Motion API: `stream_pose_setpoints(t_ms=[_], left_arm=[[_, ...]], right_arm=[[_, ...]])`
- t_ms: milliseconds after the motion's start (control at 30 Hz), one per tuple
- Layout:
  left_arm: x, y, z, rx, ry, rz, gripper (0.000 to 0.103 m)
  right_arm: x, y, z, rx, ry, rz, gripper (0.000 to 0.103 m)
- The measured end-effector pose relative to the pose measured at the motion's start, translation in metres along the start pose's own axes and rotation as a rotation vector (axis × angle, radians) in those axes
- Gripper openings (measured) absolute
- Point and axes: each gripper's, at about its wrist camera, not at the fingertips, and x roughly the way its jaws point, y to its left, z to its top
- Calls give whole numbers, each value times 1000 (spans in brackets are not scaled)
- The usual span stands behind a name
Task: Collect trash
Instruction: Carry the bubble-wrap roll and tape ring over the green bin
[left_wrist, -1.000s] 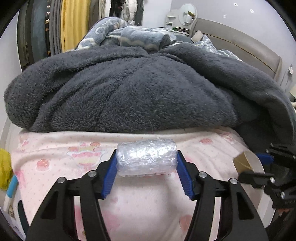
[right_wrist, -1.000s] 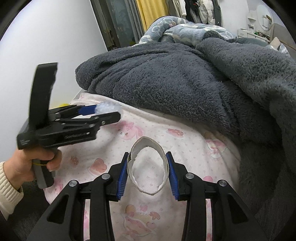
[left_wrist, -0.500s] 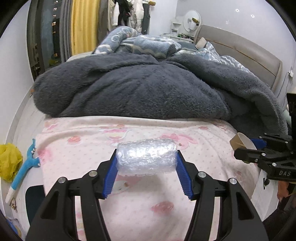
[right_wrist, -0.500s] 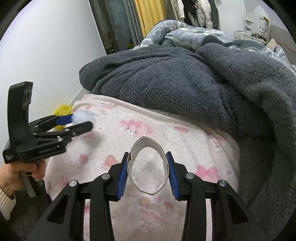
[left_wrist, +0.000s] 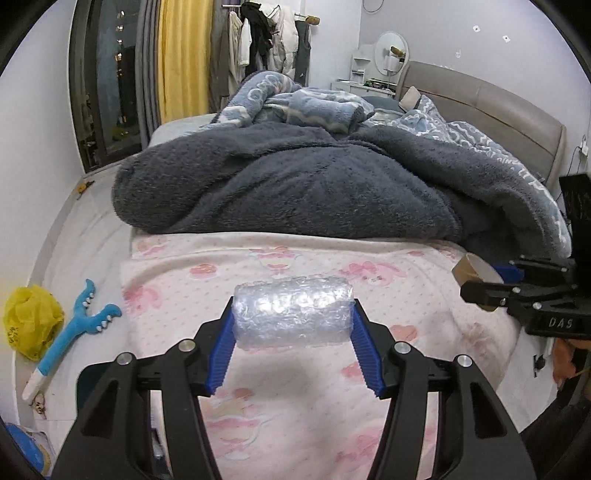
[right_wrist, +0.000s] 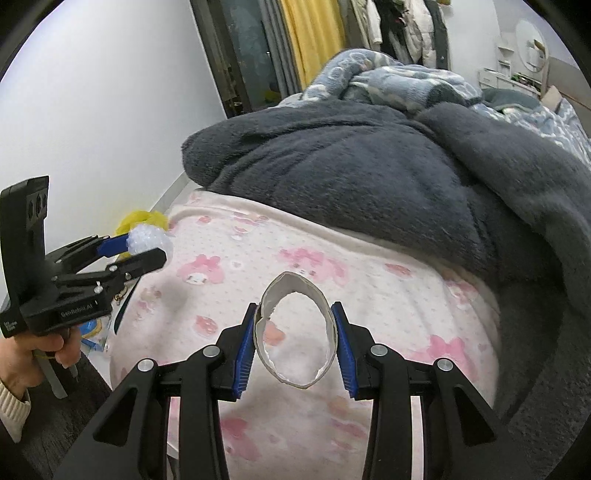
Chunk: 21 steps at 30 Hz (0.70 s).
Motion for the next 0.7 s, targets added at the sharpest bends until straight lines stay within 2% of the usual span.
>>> stream_pose_setpoints(t_ms=[300,700], left_arm=[[-13,32,-9,-10,8,41,60],[-29,60,-22,-9,7,58,60]], right_arm=[[18,36,15,-35,7,38,40],[41,82,33,-83,14,97,40]])
